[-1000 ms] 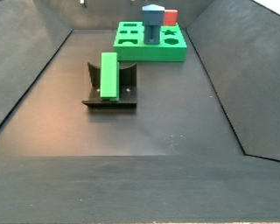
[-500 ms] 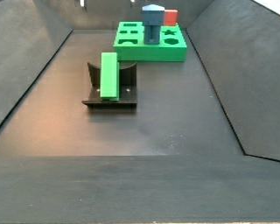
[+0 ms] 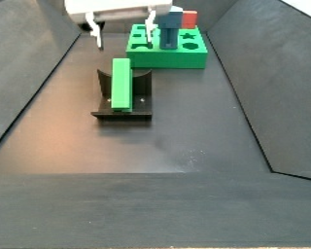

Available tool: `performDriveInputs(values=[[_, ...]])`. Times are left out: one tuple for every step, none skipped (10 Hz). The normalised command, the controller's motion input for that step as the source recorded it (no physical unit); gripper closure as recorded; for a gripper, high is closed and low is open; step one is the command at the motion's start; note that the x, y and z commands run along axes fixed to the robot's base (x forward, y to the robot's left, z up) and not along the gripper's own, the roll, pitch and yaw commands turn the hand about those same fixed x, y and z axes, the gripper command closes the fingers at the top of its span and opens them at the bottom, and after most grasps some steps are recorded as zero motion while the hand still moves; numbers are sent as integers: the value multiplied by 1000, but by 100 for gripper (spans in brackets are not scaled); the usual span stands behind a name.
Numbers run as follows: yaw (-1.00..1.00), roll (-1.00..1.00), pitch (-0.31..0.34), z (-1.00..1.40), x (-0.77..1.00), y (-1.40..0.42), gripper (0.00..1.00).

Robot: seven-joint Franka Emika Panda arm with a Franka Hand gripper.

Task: Pick up the arch object. Move up. Place the arch object on the fixture. Regrasp the arch object. Move to above the board. Insert the arch object.
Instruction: Regrasp the arch object.

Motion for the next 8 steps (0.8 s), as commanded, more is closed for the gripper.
performDriveInputs(values=[[40,73,-105,-1000,92,48,0],[7,76,-93,-1000,103,39,0],[-10,76,-84,-1000,113,37,0],[-23,76,-67,-826,101,25,0],[-30,79,-57,-722,91,17,0],[-31,72,-38,-522,78,8,0],[-24,70,-19,-324,73,8,0],[-14,60,4,-201,52,2,0]])
